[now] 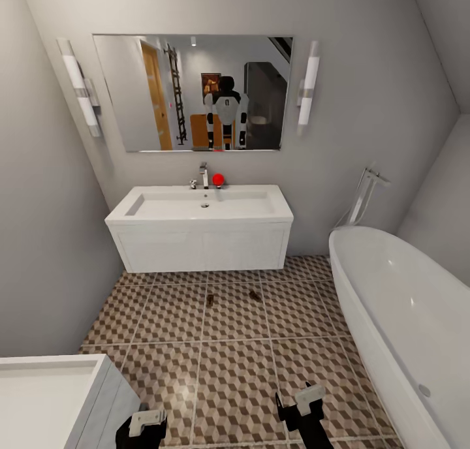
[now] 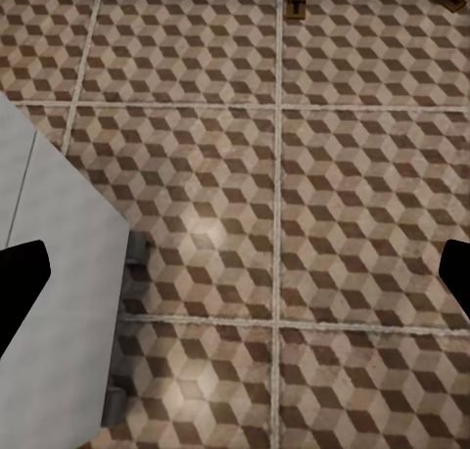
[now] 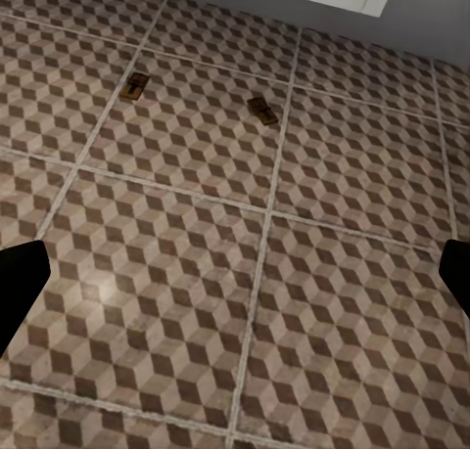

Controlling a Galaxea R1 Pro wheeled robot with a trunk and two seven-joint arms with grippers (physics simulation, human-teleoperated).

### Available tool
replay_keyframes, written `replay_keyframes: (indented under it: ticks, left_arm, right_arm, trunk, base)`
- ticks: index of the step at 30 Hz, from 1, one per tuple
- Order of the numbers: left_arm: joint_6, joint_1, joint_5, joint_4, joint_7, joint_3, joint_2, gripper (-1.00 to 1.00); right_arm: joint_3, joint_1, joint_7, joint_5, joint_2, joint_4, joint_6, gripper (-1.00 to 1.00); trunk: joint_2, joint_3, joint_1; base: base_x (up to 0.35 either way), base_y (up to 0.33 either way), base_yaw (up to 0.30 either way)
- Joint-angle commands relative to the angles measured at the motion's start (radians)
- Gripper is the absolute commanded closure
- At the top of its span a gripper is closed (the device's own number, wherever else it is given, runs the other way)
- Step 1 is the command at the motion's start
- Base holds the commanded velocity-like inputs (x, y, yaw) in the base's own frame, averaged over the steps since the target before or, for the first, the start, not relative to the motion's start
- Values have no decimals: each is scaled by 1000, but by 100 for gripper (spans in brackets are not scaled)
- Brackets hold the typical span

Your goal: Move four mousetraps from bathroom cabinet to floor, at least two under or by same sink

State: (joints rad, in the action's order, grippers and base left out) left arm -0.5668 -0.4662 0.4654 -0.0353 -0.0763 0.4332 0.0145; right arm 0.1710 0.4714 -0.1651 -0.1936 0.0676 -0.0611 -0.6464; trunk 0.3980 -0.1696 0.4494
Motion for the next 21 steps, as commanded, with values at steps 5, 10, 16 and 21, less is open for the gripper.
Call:
replay_keyframes:
  ticks: [5, 10, 16, 21]
  left_arm:
    - [-6, -2, 2, -4, -5, 9, 1, -100]
    - [-5, -1, 2, -4, -5, 9, 1, -100]
    - [-7, -1, 2, -4, -5, 8, -2, -100]
    - [-7, 0, 1, -4, -5, 8, -2, -100]
  right_arm:
    - [4, 1, -10, -9, 0, 1, -1, -100]
    - [4, 1, -10, -9, 1, 1, -1, -100]
    - [4, 0, -7, -9, 0, 2, 0, -100]
    - [5, -3, -7, -10, 0, 2, 1, -100]
  trunk:
    - [2, -2, 1]
    - [2, -2, 1]
    - [2, -2, 1]
    - [2, -2, 1]
  base:
    - [0, 0, 0]
    - [0, 0, 0]
    - [0, 0, 0]
    - [0, 0, 0]
